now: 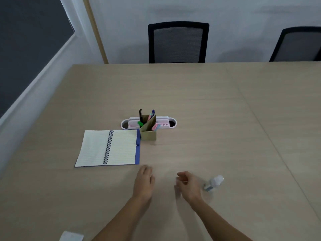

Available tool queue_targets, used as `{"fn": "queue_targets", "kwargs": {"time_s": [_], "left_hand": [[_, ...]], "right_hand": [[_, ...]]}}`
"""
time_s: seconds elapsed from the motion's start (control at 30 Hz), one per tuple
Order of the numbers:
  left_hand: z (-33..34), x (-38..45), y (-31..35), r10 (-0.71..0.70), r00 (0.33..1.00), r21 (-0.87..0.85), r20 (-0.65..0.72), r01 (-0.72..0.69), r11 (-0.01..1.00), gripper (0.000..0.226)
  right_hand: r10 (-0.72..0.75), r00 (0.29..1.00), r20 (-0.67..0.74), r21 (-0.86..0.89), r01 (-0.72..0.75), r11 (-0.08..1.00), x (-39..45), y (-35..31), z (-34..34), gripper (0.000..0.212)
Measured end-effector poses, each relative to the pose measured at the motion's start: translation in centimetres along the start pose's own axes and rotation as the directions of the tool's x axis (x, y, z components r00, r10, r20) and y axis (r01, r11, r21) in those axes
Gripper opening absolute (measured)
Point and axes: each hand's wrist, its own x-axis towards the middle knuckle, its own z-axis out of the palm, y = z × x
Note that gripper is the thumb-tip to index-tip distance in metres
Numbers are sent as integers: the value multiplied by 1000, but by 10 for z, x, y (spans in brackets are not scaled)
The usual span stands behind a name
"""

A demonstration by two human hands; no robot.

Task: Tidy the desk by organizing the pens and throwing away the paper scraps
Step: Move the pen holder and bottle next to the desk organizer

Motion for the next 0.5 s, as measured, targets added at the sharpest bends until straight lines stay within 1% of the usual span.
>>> {"fn": "queue_targets", "kwargs": {"time_s": [0.13,0.2,0.27,0.3,0.33,0.37,0.4,0.43,0.5], "left_hand": [[19,0,-19,96,995,252,-11,-90,963,49],[25,2,-26,137,990,345,-16,-123,930,50],[30,2,-33,145,989,427,-27,-120,896,52],[32,2,-37,148,988,453,-36,-116,884,53],[35,2,-40,156,987,465,-45,-118,878,53],[37,2,-43,167,985,467,-52,-124,876,52],[40,3,-45,177,983,464,-57,-131,876,51],[41,3,-46,183,981,461,-64,-134,878,51],[43,4,-48,183,980,445,-74,-131,886,51]], "right_hand": [[45,994,-97,62,-39,997,-25,43,-13,18],[96,980,-174,101,-79,992,-31,55,-21,13],[182,951,-249,196,-135,971,-34,64,-27,4],[244,926,-288,262,-169,950,-36,66,-30,10],[291,899,-327,317,-186,930,-36,66,-33,22],[309,878,-365,333,-186,924,-36,66,-37,34],[297,869,-395,316,-175,933,-33,64,-40,43],[264,871,-415,280,-153,948,-30,60,-43,48],[179,883,-434,189,-105,976,-19,52,-45,42]]}}
